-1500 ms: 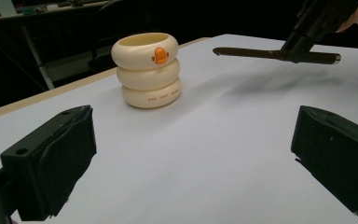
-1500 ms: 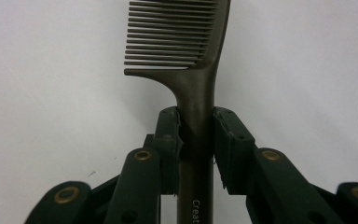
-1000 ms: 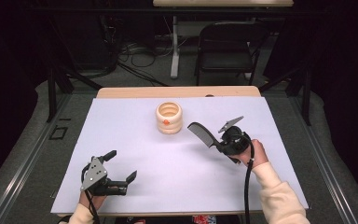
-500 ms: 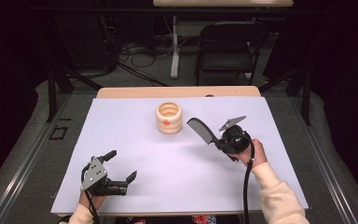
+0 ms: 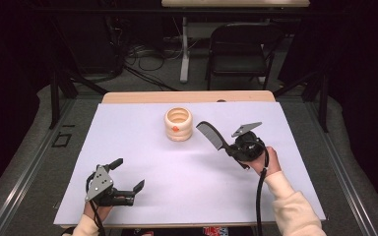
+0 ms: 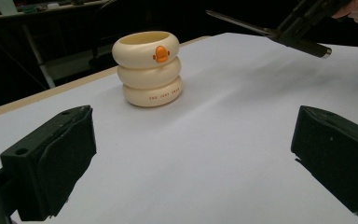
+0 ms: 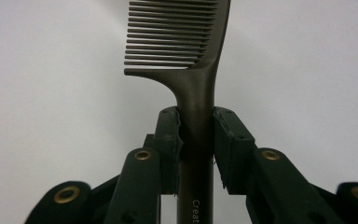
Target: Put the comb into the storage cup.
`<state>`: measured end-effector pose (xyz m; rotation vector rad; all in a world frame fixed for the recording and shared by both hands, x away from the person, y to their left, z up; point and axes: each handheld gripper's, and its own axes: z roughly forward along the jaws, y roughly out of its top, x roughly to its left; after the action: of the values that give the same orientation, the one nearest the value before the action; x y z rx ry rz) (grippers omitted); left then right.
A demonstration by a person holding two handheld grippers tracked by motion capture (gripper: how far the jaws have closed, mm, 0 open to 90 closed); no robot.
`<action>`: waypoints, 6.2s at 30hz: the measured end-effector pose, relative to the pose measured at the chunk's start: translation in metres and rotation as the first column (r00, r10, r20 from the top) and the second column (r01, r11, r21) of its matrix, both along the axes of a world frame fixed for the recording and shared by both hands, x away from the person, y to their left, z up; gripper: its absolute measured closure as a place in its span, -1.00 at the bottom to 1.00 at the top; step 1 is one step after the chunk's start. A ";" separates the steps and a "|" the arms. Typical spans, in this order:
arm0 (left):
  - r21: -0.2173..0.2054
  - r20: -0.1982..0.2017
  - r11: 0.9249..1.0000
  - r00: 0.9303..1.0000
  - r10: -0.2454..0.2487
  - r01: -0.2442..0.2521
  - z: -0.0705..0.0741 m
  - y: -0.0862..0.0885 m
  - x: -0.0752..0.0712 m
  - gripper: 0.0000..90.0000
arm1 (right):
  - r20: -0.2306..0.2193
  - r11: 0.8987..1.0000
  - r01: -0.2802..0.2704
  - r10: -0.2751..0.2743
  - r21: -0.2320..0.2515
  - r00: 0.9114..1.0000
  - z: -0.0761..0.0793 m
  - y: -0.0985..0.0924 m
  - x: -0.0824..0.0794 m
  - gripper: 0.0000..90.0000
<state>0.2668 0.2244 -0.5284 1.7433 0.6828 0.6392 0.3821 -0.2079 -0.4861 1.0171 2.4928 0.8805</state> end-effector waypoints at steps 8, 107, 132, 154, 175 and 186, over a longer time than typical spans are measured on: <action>-0.001 -0.001 1.000 1.000 0.000 0.000 0.000 0.000 0.000 -1.00 | 0.022 1.000 0.004 -0.005 0.015 1.000 0.001 0.001 -0.001 0.61; -0.004 -0.002 1.000 1.000 0.006 -0.006 0.000 0.001 0.001 -1.00 | 0.194 0.977 -0.024 -0.019 0.213 0.981 0.016 0.049 0.025 0.61; -0.007 -0.003 1.000 1.000 0.006 -0.006 -0.001 0.000 0.001 -1.00 | 0.225 0.964 -0.039 -0.022 0.264 0.974 0.024 0.068 0.041 0.61; -0.006 -0.002 1.000 1.000 0.006 -0.006 0.000 0.001 0.001 -1.00 | 0.250 0.957 -0.065 -0.008 0.282 0.968 0.027 0.089 0.054 0.61; -0.010 -0.003 1.000 1.000 0.013 -0.014 0.000 0.002 0.001 -1.00 | 0.285 0.949 -0.066 -0.026 0.309 0.958 0.041 0.101 0.066 0.61; -0.009 -0.003 1.000 1.000 0.010 -0.010 0.000 0.001 0.001 -1.00 | 0.302 0.947 -0.074 -0.024 0.311 0.953 0.047 0.108 0.071 0.61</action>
<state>0.2679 0.2257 -0.5289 1.7338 0.6956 0.6400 0.4533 -0.0999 -0.4388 0.8642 2.1535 1.3712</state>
